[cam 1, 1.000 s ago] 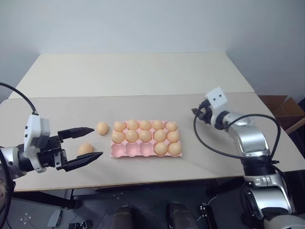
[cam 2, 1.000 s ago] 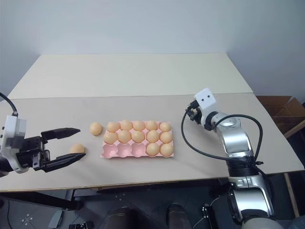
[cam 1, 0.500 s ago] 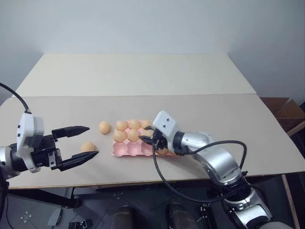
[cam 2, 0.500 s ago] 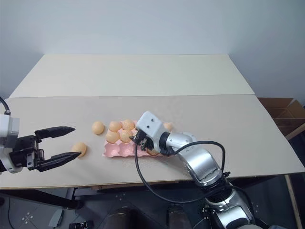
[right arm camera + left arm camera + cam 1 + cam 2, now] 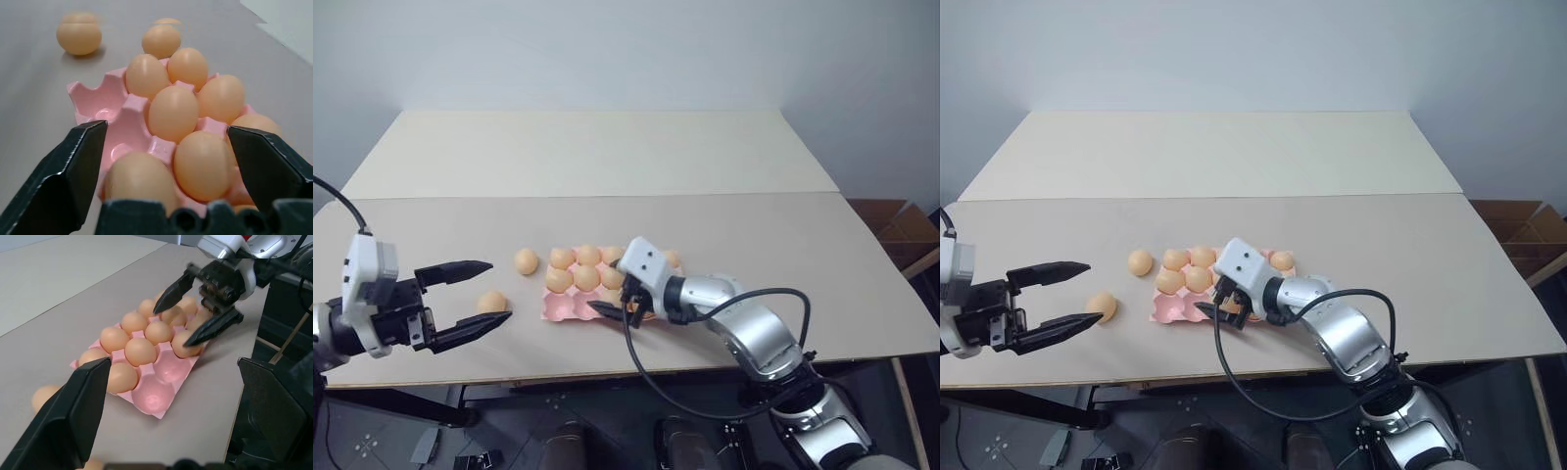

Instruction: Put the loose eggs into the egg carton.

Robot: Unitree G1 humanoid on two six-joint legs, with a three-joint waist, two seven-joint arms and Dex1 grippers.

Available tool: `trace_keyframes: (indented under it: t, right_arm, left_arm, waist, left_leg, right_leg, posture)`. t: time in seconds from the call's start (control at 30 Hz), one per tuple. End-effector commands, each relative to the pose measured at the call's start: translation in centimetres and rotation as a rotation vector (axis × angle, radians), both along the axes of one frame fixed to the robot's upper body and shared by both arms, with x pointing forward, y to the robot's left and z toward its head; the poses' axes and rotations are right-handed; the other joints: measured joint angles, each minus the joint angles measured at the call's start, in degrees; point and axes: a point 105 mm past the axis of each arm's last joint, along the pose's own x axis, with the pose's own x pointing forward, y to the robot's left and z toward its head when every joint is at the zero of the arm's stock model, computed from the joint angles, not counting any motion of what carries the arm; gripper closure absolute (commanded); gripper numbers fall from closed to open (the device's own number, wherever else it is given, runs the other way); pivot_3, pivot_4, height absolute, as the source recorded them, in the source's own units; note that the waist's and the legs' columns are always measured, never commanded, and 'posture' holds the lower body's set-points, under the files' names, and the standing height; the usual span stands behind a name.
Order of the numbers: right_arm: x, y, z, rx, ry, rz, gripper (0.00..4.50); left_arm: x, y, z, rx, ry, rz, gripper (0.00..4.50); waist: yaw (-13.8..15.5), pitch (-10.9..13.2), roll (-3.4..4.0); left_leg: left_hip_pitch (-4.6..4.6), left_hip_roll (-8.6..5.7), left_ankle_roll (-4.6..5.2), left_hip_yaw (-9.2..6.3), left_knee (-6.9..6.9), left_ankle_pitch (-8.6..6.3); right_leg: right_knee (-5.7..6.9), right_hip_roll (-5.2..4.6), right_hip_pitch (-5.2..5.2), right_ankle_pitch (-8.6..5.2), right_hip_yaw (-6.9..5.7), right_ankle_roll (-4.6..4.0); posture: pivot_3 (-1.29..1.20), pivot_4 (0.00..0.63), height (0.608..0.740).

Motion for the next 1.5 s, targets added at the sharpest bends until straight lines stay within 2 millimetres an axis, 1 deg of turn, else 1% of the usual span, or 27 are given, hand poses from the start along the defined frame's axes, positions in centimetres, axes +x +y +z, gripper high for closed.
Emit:
trace_keyframes:
  t: [0.03,0.13,0.2,0.23,0.3,0.37,0.47,0.53,0.63,0.7,0.77,0.87,0.97,1.07,1.13,1.2,1.23,1.27,1.3,1.37,1.4,1.43,1.47,1.5]
  right_arm:
    - [-0.7,-2.7,3.4,0.074,-0.102,0.01,0.02]
    - [-1.8,-6.7,4.4,0.078,-0.125,0.048,0.02]
    - [-2.4,-8.1,4.6,0.078,-0.136,0.083,0.02]
    - [-2.7,-9.4,4.4,0.059,-0.14,0.096,0.02]
    - [-3.0,-11.3,4.1,0.037,-0.138,0.099,0.02]
    - [-3.0,-13.2,3.7,0.013,-0.118,0.075,0.02]
    - [-3.7,-15.3,3.0,-0.028,-0.088,0.063,0.02]
    - [-3.9,-16.1,2.8,-0.047,-0.081,0.051,0.02]
    - [-3.9,-16.3,2.9,-0.044,-0.093,0.033,0.02]
    - [-3.9,-16.1,2.9,-0.039,-0.1,0.033,0.02]
    - [-3.8,-15.9,3.0,-0.041,-0.109,0.036,0.02]
    - [-3.7,-15.7,3.0,-0.051,-0.125,0.038,0.02]
    - [-3.7,-15.6,3.2,-0.052,-0.136,0.04,0.02]
    - [-3.8,-15.4,3.4,-0.054,-0.15,0.047,0.02]
    - [-3.8,-15.2,3.5,-0.05,-0.159,0.053,0.02]
    - [-3.7,-15.0,3.7,-0.044,-0.166,0.055,0.02]
    - [-3.7,-15.0,3.7,-0.043,-0.167,0.054,0.0]
    - [-3.7,-15.0,3.8,-0.044,-0.169,0.052,0.0]
    - [-3.7,-15.0,3.8,-0.046,-0.171,0.051,0.0]
    - [-3.7,-15.0,3.9,-0.039,-0.176,0.046,0.0]
    - [-3.7,-15.0,4.0,-0.037,-0.177,0.042,0.0]
    - [-3.8,-15.0,4.0,-0.037,-0.179,0.041,0.0]
    - [-3.9,-15.0,4.0,-0.037,-0.179,0.041,0.0]
    - [-4.0,-15.1,4.0,-0.037,-0.18,0.039,0.0]
  left_arm:
    - [0.0,2.0,0.3,0.039,-0.003,0.067,0.0]
    - [0.1,4.6,0.2,0.071,0.023,0.143,0.0]
    - [0.1,5.5,0.1,0.086,0.034,0.164,0.0]
    - [0.1,5.9,0.2,0.09,0.038,0.17,0.0]
    - [0.1,6.4,0.3,0.086,0.046,0.172,0.0]
    - [-0.2,6.8,0.0,0.073,0.059,0.175,0.0]
    - [-0.6,6.9,-0.7,0.051,0.083,0.18,0.0]
    - [-0.8,6.8,-1.4,0.06,0.099,0.18,0.0]
    - [-0.4,6.6,-2.8,0.101,0.114,0.21,0.0]
    - [0.6,6.8,-3.8,0.142,0.139,0.271,0.0]
    - [1.5,6.6,-4.5,0.137,0.159,0.313,0.0]
    - [2.6,5.4,-5.7,0.132,0.192,0.332,0.0]
    - [3.4,4.0,-6.8,0.128,0.199,0.338,0.0]
    - [5.0,3.5,-8.2,0.136,0.221,0.443,0.0]
    - [5.8,3.5,-9.4,0.165,0.252,0.513,0.0]
    - [6.6,3.6,-10.0,0.166,0.264,0.57,0.0]
    - [6.8,3.5,-10.0,0.155,0.264,0.585,0.4]
    - [7.0,3.3,-9.8,0.141,0.255,0.578,0.58]
    - [7.0,3.1,-9.7,0.131,0.249,0.57,0.92]
    - [6.8,2.7,-9.4,0.137,0.234,0.54,1.55]
    - [6.7,2.7,-9.2,0.137,0.221,0.528,1.78]
    - [6.7,2.7,-8.9,0.14,0.206,0.517,2.14]
    - [6.7,2.7,-8.6,0.143,0.193,0.507,2.35]
    - [6.6,2.5,-8.1,0.142,0.169,0.483,2.44]
  waist:
    - [0.1,0.0,0.0]
    - [0.3,0.0,-0.02]
    - [0.2,0.0,-0.01]
    - [0.2,0.0,-0.01]
    - [0.1,0.0,-0.01]
    - [-0.1,0.0,-0.01]
    - [-0.1,0.0,-0.02]
    - [-0.1,0.0,-0.02]
    - [-0.1,0.0,-0.02]
    - [0.0,0.0,-0.01]
    - [0.3,0.0,-0.01]
    - [0.6,0.0,-0.02]
    - [0.7,0.0,-0.02]
    - [0.7,0.0,-0.03]
    - [0.8,0.0,-0.05]
    - [0.8,0.0,-0.05]
    - [0.8,0.0,-0.05]
    - [0.8,0.0,-0.06]
    - [0.7,0.0,-0.06]
    - [0.7,0.0,-0.06]
    - [0.6,0.0,-0.06]
    - [0.6,0.0,-0.06]
    - [0.7,0.0,-0.06]
    - [0.7,0.0,-0.06]
  left_leg:
    - [-0.01,0.0,0.0,-0.01,0.0,0.0]
    - [-0.04,-0.01,0.0,-0.01,-0.03,-0.01]
    - [-0.03,-0.01,0.01,-0.01,-0.06,-0.02]
    - [-0.03,-0.01,0.01,0.0,-0.07,-0.02]
    - [0.01,0.01,0.01,-0.01,-0.08,-0.02]
    - [0.07,0.02,0.01,0.01,-0.08,-0.02]
    - [0.12,0.02,0.01,0.06,-0.08,-0.02]
    - [0.12,0.02,0.01,0.06,-0.08,-0.02]
    - [0.12,0.04,0.01,0.06,-0.08,-0.02]
    - [0.16,0.03,0.01,0.04,-0.08,-0.01]
    - [0.2,0.02,0.0,0.06,-0.07,-0.01]
    - [0.17,0.0,0.0,0.05,-0.04,-0.01]
    - [0.13,-0.03,0.0,0.1,-0.04,-0.01]
    - [0.08,-0.03,0.02,0.07,-0.05,-0.02]
    - [0.07,-0.03,0.02,0.03,-0.05,-0.02]
    - [0.11,-0.04,0.02,0.02,-0.05,-0.02]
    - [0.11,-0.04,0.02,0.02,-0.04,-0.02]
    - [0.14,-0.04,0.02,0.03,-0.04,-0.02]
    - [0.13,-0.04,0.02,0.02,-0.03,-0.01]
    - [0.15,-0.04,0.02,0.03,-0.03,-0.01]
    - [0.15,-0.04,0.02,0.03,-0.04,-0.01]
    - [0.14,-0.04,0.02,0.03,-0.03,-0.01]
    - [0.13,-0.03,0.02,0.03,-0.04,-0.02]
    - [0.13,-0.04,0.02,0.03,-0.04,-0.02]
  right_leg:
    - [-0.01,0.0,0.0,0.0,-0.02,0.0]
    - [-0.09,-0.02,0.01,-0.04,-0.06,0.02]
    - [-0.15,-0.02,0.04,-0.07,-0.09,0.02]
    - [-0.15,-0.03,0.03,-0.08,-0.09,0.02]
    - [-0.14,-0.01,0.07,-0.11,-0.1,0.0]
    - [-0.11,-0.02,0.09,-0.12,-0.07,-0.03]
    - [-0.09,-0.03,0.1,-0.21,-0.03,-0.19]
    - [-0.09,-0.05,0.11,-0.2,-0.02,-0.16]
    - [-0.06,-0.03,0.09,-0.19,-0.01,-0.15]
    - [-0.05,-0.03,0.12,-0.19,-0.01,-0.17]
    - [-0.04,-0.04,0.15,-0.21,0.02,-0.19]
    - [-0.04,-0.04,0.17,-0.19,0.03,-0.17]
    - [-0.07,-0.07,0.14,-0.03,0.1,0.08]
    - [-0.13,-0.06,0.13,0.0,0.08,0.14]
    - [-0.1,-0.02,0.14,0.0,0.07,0.14]
    - [-0.07,-0.02,0.17,0.0,0.07,0.14]
    - [-0.06,-0.02,0.17,0.01,0.07,0.14]
    - [-0.06,-0.02,0.18,0.02,0.08,0.14]
    - [-0.05,-0.02,0.18,0.02,0.08,0.14]
    - [-0.05,-0.02,0.18,0.02,0.09,0.14]
    - [-0.05,-0.02,0.18,0.02,0.1,0.14]
    - [-0.05,-0.02,0.17,0.02,0.09,0.14]
    - [-0.06,-0.02,0.16,0.02,0.09,0.14]
    - [-0.07,-0.03,0.17,0.01,0.09,0.14]
  posture:
    - [0.0,0.15,0.74]
    - [0.0,0.15,0.74]
    - [0.0,0.15,0.74]
    - [0.0,0.15,0.74]
    - [0.0,0.15,0.74]
    - [0.0,0.15,0.74]
    - [0.0,0.15,0.74]
    - [0.0,0.15,0.74]
    - [0.0,0.15,0.74]
    - [0.0,0.15,0.74]
    - [0.0,0.15,0.74]
    - [0.0,0.15,0.74]
    - [0.0,0.15,0.74]
    - [0.0,0.15,0.74]
    - [0.0,0.15,0.74]
    - [0.0,0.15,0.74]
    - [0.0,0.15,0.74]
    - [0.0,0.15,0.74]
    - [0.0,0.15,0.74]
    - [0.0,0.15,0.74]
    - [0.0,0.15,0.74]
    - [0.0,0.15,0.74]
    - [0.0,0.15,0.74]
    - [0.0,0.15,0.74]
